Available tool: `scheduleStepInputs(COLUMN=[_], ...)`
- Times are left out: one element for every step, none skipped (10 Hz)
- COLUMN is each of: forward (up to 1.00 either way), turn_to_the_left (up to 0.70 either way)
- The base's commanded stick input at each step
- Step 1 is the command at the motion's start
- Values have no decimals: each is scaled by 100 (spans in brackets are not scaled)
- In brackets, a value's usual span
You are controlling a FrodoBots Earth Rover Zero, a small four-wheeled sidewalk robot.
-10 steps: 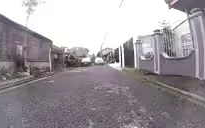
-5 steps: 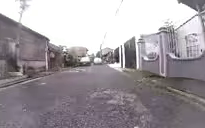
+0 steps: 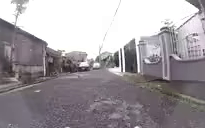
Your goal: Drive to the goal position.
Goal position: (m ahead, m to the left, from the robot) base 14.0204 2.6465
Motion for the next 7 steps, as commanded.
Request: scheduleStepInputs(forward=[100,100,100,100,100,100,100], turn_to_the_left=[0,0,0,0,0,0,0])
